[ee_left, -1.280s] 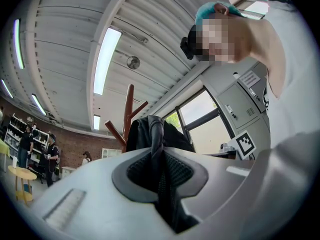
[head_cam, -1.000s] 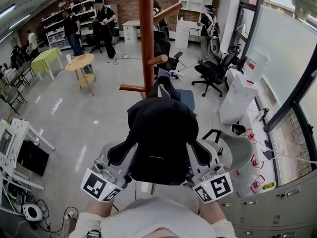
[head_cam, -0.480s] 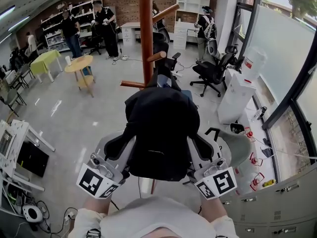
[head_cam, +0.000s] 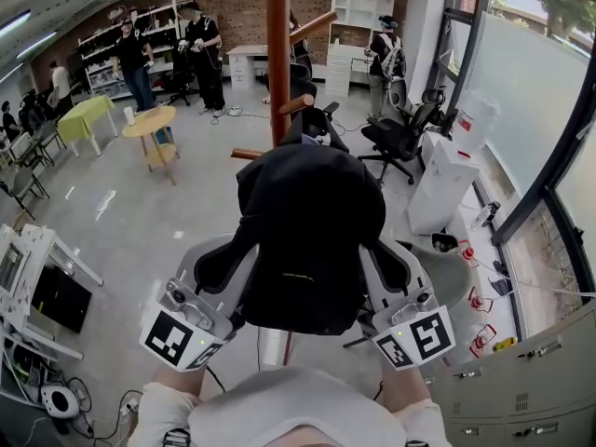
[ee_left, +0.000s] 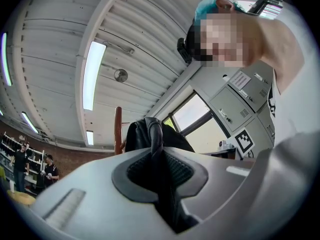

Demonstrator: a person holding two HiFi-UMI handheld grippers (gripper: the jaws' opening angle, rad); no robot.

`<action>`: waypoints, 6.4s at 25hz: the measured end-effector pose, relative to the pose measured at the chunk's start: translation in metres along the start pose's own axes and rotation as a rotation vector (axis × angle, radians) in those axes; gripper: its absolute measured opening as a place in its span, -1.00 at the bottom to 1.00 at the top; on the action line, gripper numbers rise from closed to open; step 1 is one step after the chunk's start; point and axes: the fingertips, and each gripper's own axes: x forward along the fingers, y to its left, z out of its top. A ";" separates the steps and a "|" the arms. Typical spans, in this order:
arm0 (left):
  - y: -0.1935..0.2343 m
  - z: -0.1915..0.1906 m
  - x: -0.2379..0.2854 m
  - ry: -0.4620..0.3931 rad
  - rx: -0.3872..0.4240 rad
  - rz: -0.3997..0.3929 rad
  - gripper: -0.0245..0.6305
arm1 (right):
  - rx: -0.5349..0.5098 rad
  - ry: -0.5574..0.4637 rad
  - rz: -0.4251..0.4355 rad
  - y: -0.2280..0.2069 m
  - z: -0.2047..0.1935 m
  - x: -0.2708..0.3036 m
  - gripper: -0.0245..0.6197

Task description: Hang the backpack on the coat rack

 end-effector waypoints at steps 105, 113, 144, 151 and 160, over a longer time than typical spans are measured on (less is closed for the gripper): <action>0.059 -0.110 0.004 0.153 -0.159 0.108 -0.57 | 0.065 0.153 -0.107 -0.041 -0.092 0.034 -0.29; 0.063 -0.105 -0.009 0.134 -0.197 0.128 -0.57 | 0.073 0.116 -0.122 -0.037 -0.079 0.014 -0.30; 0.069 -0.133 -0.088 0.228 -0.178 0.350 -0.88 | 0.045 0.166 -0.251 -0.027 -0.099 -0.046 -0.88; 0.071 -0.154 -0.098 0.294 -0.138 0.412 -0.90 | 0.055 0.201 -0.311 -0.038 -0.119 -0.057 -0.90; 0.075 -0.194 -0.111 0.364 -0.148 0.468 -0.90 | 0.072 0.299 -0.401 -0.056 -0.155 -0.073 -0.90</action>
